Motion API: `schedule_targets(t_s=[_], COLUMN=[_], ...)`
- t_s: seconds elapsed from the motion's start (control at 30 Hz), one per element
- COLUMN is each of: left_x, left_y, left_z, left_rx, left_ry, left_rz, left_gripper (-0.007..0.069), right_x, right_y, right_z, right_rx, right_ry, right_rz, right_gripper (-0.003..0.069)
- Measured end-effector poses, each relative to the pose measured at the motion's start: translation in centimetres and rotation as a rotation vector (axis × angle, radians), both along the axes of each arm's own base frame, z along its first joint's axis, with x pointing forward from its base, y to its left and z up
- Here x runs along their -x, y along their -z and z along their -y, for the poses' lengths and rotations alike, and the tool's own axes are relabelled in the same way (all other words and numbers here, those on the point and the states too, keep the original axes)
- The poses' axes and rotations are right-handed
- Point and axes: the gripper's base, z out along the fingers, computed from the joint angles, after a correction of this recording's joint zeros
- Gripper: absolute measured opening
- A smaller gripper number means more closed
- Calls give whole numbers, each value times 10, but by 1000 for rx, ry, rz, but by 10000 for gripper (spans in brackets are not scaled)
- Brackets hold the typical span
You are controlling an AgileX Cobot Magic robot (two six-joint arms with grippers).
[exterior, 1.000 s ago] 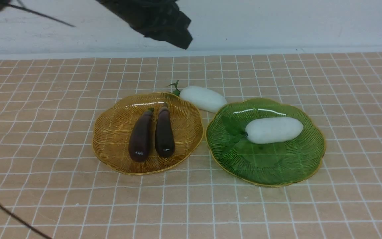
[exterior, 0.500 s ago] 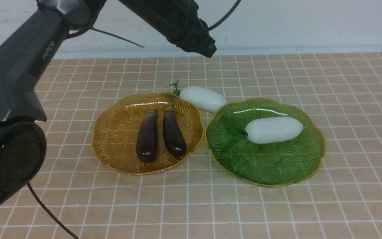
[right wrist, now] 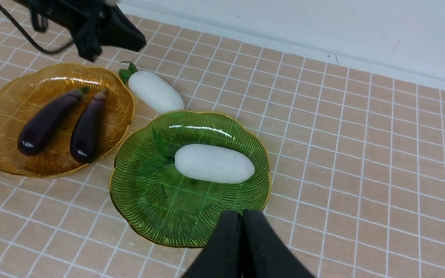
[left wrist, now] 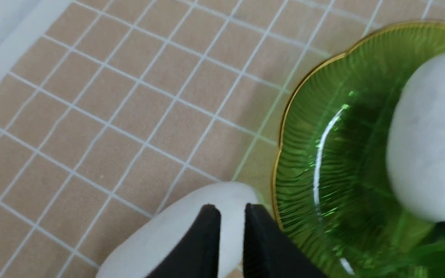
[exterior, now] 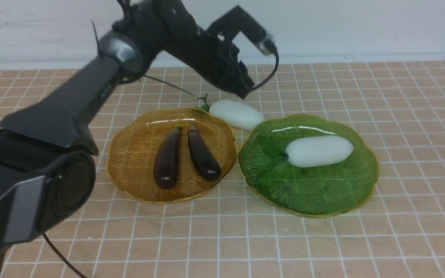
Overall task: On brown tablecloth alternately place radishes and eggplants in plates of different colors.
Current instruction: 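Pick up the white radish and place it on the plate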
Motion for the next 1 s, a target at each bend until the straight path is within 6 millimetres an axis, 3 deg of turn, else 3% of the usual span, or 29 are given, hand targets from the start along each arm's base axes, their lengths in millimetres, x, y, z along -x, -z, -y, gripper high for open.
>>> schedule_targets(t_s=[0.17, 0.37, 0.63, 1.0], left_x=[-16, -21, -26, -17], left_y=[43, 55, 69, 72], left_z=[2, 2, 3, 10], left_rx=[-54, -95, -122, -295], left_ry=[12, 54, 73, 145], left_rz=[57, 120, 159, 158], left_gripper=[303, 445, 501, 501], right_x=[1, 0, -8, -9], right_y=[0, 4, 30, 32], right_z=[-2, -4, -9, -9], right_rx=[-20, -21, 11, 14], right_ry=[-15, -21, -25, -26], right_rz=[-10, -26, -113, -122], right_gripper=[-15, -15, -15, -15])
